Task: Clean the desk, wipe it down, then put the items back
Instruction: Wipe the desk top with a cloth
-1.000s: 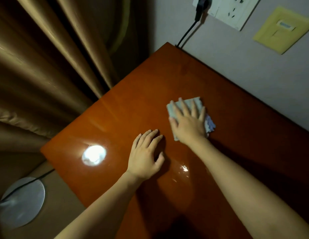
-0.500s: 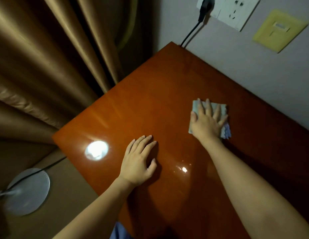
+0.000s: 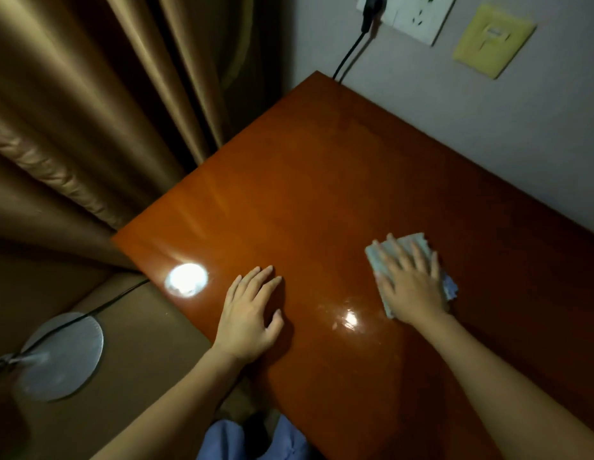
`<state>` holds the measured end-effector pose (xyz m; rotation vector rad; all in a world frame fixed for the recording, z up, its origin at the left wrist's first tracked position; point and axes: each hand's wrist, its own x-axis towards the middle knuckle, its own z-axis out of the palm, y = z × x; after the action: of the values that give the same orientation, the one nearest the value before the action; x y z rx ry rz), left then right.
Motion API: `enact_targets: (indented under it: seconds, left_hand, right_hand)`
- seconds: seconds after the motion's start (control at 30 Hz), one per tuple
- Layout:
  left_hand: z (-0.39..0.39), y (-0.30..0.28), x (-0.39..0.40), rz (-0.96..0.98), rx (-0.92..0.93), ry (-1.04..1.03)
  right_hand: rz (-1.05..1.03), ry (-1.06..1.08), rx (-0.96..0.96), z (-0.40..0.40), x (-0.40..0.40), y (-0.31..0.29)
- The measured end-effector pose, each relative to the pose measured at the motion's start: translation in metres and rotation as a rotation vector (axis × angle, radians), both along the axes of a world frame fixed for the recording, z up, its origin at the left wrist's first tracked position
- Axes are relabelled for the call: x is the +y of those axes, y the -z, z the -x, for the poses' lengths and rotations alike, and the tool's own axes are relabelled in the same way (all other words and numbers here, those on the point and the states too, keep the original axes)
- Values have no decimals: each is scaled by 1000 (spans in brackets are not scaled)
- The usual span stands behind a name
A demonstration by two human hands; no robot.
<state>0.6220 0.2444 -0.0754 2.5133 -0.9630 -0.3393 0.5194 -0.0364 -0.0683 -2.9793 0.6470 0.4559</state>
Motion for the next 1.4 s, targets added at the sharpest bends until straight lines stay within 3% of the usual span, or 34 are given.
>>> enact_targets:
  seconds: [0.07,0.13,0.33,0.43,0.5,0.63,0.8,0.87,0.97,1.17,1.3,1.4]
  left_hand:
    - [6,0,5,11,-14,11]
    - [11,-1,10,29,-4,12]
    - [15,-7,33,32,24,21]
    - [15,-9,46,8,9,61]
    - [16,-12,51,-3,3,68]
    - [23,-19,54,30,5,59]
    - [21,-16,68,85,18,-4]
    - [20,-14,75,84,18,-25]
    - [17,-14,86,89,-18,-85]
    - [15,-22,95,119,-98,-89]
    - [21,-26,75,119,-100,-35]
    - [31,-23,63,92,-62,40]
  right_hand:
    - [-15,245,-29,-25,7,0]
    - [-54,347,-60,-55,30,-2]
    - [-64,-90,-59,-57,143,1]
    - [-57,-269,-52,-2,148,1]
    - [-56,-275,-16,35,129,4]
    - [-14,-51,12,54,88,-4]
    - [-58,340,-86,-31,90,-1]
    - [-98,295,-90,-67,113,-1]
    - [-105,54,-88,-93,169,0]
    - [-119,-356,-45,-24,223,2]
    - [-107,-355,-2,48,187,7]
    - [-76,-235,10,67,142,4]
